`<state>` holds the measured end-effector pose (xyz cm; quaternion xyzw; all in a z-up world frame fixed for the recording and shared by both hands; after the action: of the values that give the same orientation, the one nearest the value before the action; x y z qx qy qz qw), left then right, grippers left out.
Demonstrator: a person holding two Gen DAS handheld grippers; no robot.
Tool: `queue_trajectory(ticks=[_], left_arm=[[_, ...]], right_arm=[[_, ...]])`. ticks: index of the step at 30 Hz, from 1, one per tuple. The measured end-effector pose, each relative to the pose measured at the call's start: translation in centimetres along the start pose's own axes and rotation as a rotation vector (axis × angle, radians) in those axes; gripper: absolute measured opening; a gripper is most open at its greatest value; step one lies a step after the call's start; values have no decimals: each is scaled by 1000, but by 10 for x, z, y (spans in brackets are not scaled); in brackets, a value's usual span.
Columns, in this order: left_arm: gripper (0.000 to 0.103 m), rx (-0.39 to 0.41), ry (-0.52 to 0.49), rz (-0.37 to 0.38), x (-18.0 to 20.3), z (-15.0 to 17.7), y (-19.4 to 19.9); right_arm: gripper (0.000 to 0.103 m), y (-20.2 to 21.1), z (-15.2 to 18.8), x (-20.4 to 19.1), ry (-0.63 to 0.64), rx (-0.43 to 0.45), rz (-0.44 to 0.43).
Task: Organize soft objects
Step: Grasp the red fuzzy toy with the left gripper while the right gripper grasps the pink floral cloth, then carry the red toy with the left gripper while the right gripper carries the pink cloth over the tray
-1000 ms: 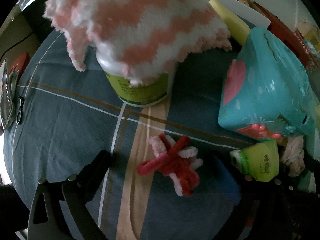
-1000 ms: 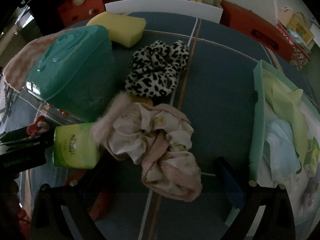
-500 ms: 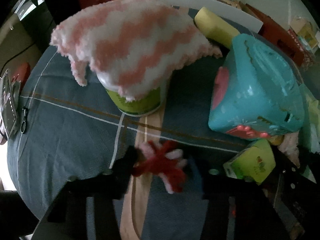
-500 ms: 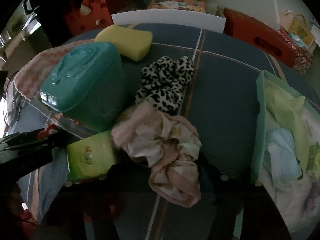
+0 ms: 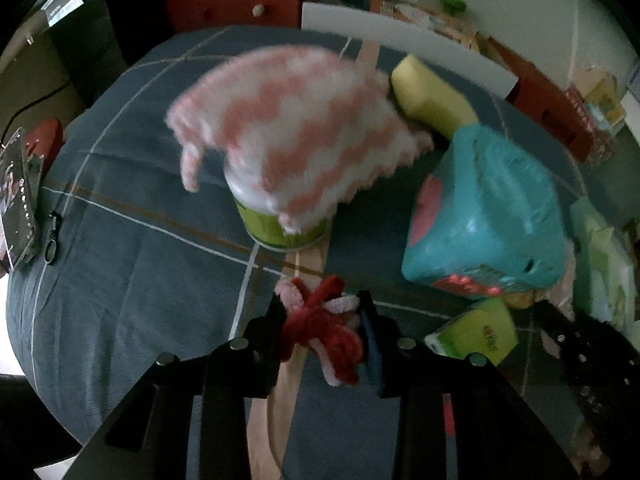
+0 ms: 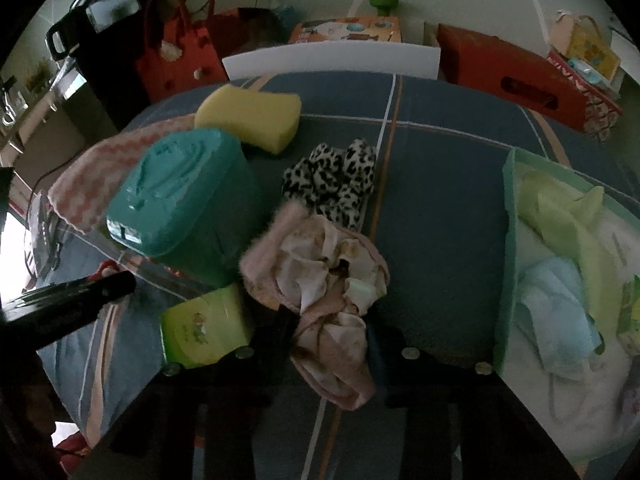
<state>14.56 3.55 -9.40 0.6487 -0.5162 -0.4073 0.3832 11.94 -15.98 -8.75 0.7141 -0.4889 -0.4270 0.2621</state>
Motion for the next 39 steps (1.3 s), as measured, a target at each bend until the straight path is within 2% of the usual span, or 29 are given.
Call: queue_trajectory(ticks=[7,13,24,39], left_arm=[[35,57,43,51,-21,-7,32],[35,122,29,72,-24,-6,58],[35,205,-31,72,-2,-8,93],[36,273,-151,94,53,-22,129]], right_arm=[[35,26,-8,-5,10,65,6],[35,46,-14,-9,17,113,14],[35,58,-18,4,-23,142,33],[35,99,-20,55,-133,229,113]])
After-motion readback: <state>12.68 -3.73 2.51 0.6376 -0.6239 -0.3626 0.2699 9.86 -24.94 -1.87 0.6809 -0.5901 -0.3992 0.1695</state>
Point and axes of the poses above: each gripper's, at about its wrist camera, not at the fingertips, and y roughly against the way its jaws point, x to its right, z to its underside, the point moved 6 cm from there along -y, roughly the way its jaws point, and after that the axes turned 15 degrees about -z, right-handed, at the moved point
